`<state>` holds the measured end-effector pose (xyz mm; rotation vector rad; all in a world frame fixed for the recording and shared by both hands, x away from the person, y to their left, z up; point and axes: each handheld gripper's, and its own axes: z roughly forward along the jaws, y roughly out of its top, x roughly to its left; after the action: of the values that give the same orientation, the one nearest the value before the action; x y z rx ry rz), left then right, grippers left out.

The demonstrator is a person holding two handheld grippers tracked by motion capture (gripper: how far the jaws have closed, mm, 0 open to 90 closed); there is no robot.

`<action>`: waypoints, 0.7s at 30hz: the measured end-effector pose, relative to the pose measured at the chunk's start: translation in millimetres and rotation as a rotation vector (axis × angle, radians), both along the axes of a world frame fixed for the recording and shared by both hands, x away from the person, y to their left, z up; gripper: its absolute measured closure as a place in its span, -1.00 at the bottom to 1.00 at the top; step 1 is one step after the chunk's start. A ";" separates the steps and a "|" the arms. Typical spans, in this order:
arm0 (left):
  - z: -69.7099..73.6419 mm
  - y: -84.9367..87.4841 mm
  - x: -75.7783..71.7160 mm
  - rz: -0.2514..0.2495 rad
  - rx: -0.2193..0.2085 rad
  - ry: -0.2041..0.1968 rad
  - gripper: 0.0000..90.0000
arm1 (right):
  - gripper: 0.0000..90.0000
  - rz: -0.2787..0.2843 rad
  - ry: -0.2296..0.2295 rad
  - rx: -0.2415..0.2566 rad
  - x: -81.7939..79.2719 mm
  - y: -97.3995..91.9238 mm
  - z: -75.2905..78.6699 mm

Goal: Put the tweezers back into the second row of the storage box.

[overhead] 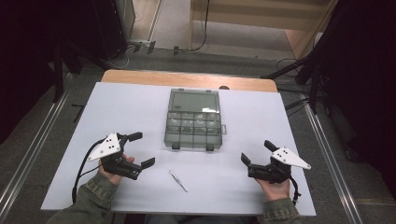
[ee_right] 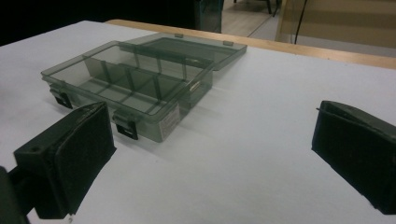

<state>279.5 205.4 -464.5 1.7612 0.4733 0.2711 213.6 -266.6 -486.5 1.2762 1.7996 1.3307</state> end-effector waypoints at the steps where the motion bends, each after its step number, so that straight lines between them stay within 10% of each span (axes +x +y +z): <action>1: 0.0 0.0 0.0 0.000 0.000 0.000 -1.00 | -1.00 0.009 -0.002 -0.008 0.5 2.6 1.2; 21: -0.8 -1.0 -0.1 -0.004 -0.001 0.004 -1.00 | -1.00 0.112 0.034 -0.041 6.4 31.0 3.5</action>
<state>279.4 204.4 -465.3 1.7620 0.4725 0.2647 220.0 -235.6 -483.0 1.1984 1.9373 1.3312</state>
